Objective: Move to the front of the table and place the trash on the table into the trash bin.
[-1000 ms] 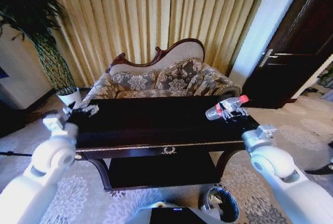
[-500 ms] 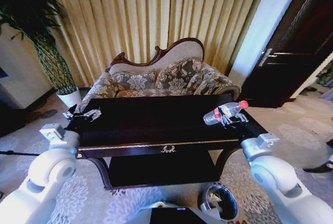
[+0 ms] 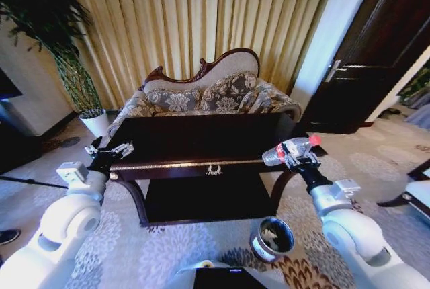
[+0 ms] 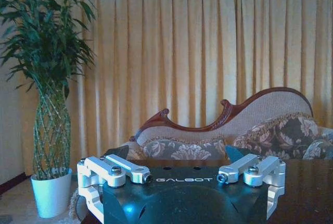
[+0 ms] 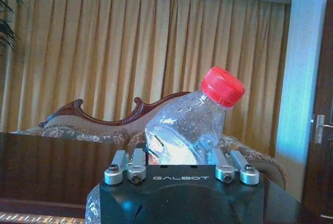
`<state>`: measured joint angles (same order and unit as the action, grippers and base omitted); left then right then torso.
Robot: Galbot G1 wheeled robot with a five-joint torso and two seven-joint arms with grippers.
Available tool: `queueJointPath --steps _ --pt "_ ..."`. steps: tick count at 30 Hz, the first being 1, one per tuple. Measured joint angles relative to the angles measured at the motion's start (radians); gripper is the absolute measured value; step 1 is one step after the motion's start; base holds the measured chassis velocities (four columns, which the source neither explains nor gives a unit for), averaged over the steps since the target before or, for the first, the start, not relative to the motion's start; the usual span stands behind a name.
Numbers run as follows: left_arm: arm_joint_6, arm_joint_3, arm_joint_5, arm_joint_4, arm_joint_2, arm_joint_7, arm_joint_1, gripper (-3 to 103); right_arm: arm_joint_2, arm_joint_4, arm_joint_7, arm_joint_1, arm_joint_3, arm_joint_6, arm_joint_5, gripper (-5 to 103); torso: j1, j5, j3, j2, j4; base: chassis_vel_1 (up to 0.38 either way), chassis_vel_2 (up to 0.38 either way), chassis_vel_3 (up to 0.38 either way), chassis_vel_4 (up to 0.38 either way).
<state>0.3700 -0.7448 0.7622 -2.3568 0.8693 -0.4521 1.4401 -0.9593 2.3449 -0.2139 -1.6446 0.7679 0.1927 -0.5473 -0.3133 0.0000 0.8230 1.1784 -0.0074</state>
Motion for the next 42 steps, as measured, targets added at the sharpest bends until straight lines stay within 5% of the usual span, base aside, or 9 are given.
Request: queueJointPath --steps 9,14,23,33,42 --pt "0.000 0.015 -0.023 0.002 0.035 0.011 0.012 100 -0.061 -0.157 0.007 -0.034 -0.049 0.018 0.054 47 -0.002 0.0000 0.001 -0.001 -0.0002 0.016 -0.012 -0.019 0.018" --pt "0.001 0.014 -0.029 -0.009 0.054 0.015 0.019 100 -0.118 -0.381 0.009 -0.019 -0.080 0.025 0.124 47 -0.002 0.0003 0.001 -0.001 -0.0003 -0.042 0.023 0.034 -0.031" --pt "-0.002 -0.014 -0.036 -0.024 0.068 0.022 0.048 100 -0.183 -0.831 0.009 0.138 -0.121 -0.068 0.213 47 0.000 0.0001 0.000 0.000 -0.0001 0.000 0.000 0.000 0.000" --pt "-0.027 0.000 -0.047 -0.034 0.077 0.045 0.050 100 -0.237 -1.029 0.023 0.267 -0.147 -0.074 0.319 44 -0.001 0.0000 0.000 0.000 -0.0002 0.000 0.000 0.000 0.000" --pt "-0.032 0.009 -0.056 -0.043 0.081 0.072 0.053 100 -0.236 -1.060 0.022 0.291 -0.132 -0.073 0.321 76 -0.001 0.0000 0.000 0.000 -0.0002 0.000 0.000 0.000 0.000"
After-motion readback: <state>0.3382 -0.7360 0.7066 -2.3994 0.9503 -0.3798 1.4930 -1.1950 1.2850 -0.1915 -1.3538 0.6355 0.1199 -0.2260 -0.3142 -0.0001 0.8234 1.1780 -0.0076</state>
